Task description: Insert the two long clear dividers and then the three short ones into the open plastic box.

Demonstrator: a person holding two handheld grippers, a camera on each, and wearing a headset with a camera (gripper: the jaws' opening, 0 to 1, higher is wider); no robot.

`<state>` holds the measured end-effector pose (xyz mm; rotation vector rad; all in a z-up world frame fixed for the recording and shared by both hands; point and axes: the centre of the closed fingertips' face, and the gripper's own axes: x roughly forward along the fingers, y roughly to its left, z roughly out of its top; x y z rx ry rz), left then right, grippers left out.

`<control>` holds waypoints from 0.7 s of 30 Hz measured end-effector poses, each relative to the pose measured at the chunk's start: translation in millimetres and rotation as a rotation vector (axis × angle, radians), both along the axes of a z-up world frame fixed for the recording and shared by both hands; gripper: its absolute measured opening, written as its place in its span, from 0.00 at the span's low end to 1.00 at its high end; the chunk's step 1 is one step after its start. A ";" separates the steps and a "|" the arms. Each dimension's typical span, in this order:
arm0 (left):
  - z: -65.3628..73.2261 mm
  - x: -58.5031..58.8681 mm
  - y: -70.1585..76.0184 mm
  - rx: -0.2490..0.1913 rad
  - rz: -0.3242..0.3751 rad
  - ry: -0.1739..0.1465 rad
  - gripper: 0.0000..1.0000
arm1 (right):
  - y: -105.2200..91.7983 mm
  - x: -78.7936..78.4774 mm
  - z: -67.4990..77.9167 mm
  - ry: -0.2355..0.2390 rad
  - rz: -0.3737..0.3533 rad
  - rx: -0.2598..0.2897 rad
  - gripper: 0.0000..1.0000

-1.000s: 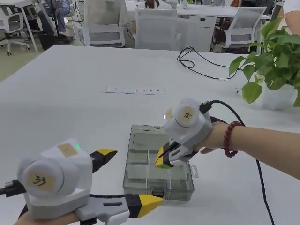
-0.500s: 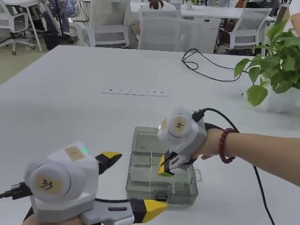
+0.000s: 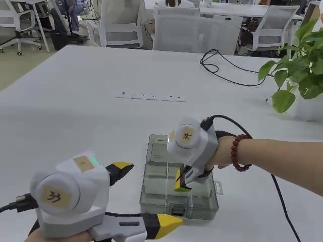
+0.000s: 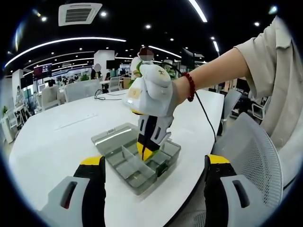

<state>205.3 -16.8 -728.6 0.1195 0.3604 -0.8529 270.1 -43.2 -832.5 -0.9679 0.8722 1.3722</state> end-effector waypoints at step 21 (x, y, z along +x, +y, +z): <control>2.4 3.8 1.2 -0.001 0.001 -0.007 0.88 | 6.8 -2.6 3.9 -0.004 -0.026 0.035 0.10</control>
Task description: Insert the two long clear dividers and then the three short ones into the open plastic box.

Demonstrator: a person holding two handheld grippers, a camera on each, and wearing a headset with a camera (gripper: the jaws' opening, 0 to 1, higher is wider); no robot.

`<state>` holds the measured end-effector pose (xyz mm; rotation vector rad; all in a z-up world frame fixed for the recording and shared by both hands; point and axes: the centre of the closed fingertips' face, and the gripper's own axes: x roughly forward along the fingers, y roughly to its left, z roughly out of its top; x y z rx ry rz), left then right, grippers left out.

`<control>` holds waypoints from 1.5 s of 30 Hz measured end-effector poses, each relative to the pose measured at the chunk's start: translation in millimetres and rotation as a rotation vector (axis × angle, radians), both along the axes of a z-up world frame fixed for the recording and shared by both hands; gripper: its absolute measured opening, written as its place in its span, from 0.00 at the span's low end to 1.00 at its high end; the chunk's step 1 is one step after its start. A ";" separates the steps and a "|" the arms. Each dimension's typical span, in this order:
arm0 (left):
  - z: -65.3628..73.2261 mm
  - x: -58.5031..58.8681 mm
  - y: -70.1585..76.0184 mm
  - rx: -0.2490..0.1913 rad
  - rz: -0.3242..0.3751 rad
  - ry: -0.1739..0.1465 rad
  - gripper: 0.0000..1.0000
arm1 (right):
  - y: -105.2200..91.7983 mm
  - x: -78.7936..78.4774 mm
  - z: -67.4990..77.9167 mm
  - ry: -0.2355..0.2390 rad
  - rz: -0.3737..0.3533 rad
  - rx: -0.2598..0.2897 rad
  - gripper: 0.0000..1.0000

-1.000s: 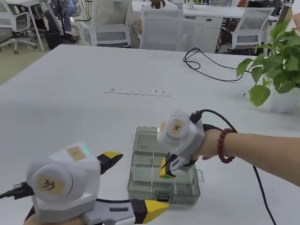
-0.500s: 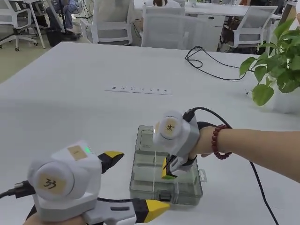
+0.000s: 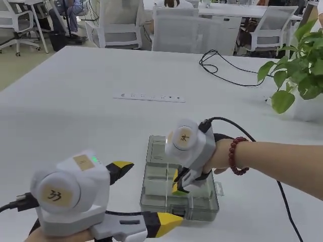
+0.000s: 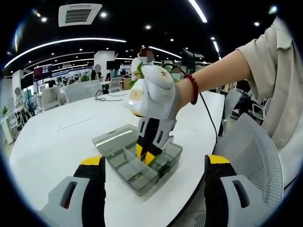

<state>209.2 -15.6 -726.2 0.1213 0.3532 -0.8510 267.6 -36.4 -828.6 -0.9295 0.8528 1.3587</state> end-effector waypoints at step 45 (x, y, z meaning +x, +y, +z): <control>-2.6 -0.3 2.9 0.017 0.090 0.017 0.94 | -107.2 -12.9 35.8 0.021 -0.174 0.100 0.43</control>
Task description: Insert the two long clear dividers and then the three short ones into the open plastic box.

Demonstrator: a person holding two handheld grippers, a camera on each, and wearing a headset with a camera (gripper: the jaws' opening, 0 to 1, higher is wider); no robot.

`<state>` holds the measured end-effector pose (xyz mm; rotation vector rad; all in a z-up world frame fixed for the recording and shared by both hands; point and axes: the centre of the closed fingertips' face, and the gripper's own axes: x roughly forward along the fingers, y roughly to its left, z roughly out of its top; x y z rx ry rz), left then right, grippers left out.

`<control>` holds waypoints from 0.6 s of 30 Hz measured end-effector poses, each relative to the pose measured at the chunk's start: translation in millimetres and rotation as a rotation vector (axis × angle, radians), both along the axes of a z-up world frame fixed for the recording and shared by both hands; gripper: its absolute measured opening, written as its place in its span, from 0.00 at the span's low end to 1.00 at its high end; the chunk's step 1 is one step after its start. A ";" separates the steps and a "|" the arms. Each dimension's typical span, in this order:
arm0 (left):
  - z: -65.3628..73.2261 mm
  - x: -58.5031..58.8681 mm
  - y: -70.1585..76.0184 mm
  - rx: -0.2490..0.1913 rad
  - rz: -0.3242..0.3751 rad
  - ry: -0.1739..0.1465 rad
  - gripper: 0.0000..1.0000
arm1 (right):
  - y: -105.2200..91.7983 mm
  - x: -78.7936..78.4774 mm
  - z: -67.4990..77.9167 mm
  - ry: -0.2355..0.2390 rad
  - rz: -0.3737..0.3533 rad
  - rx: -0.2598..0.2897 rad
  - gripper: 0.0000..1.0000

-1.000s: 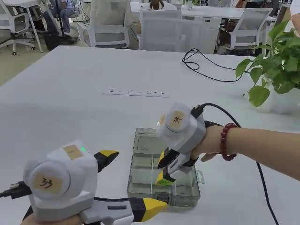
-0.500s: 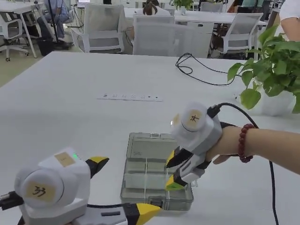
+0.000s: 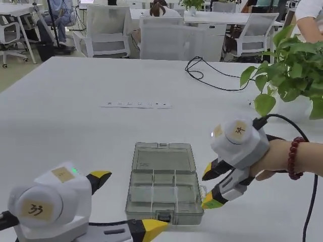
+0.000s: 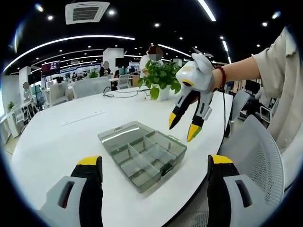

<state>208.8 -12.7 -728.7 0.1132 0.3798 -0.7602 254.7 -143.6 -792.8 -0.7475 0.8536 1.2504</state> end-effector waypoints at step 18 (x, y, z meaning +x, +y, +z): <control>-1.5 4.6 -0.3 0.023 0.026 0.000 0.91 | -89.4 0.9 -19.5 0.015 -0.094 -0.063 0.45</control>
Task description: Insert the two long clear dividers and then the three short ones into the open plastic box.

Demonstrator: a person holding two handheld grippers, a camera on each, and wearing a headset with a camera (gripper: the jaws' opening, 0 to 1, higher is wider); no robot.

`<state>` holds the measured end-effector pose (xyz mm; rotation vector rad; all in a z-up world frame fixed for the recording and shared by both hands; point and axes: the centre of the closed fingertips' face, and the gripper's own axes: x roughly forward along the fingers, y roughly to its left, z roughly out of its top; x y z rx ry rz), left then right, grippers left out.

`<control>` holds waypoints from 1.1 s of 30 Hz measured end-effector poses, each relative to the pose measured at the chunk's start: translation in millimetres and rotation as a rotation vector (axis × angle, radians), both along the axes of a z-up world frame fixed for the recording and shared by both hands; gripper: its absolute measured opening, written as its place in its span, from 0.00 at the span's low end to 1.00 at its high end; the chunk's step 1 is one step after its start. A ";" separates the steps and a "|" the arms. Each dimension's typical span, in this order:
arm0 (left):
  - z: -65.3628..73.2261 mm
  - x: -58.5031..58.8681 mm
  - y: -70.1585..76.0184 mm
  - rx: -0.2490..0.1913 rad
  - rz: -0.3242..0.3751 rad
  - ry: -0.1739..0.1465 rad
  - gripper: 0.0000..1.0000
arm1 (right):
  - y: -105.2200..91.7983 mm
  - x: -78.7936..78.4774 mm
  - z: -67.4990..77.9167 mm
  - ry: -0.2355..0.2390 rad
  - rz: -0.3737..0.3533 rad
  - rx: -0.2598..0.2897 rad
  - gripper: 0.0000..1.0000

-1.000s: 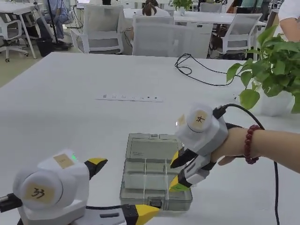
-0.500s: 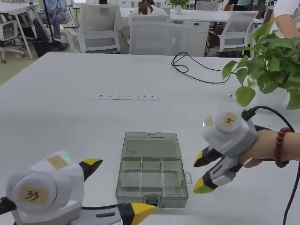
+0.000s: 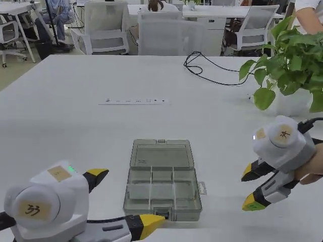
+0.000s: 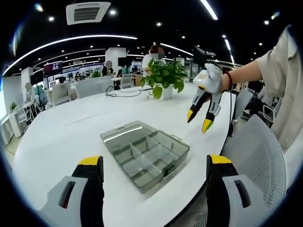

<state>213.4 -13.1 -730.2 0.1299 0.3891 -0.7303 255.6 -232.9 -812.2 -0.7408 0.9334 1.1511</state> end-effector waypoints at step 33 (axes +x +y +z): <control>-0.3 2.9 6.8 0.034 0.047 0.003 0.88 | -92.0 1.4 -38.4 0.072 -0.020 -0.135 0.41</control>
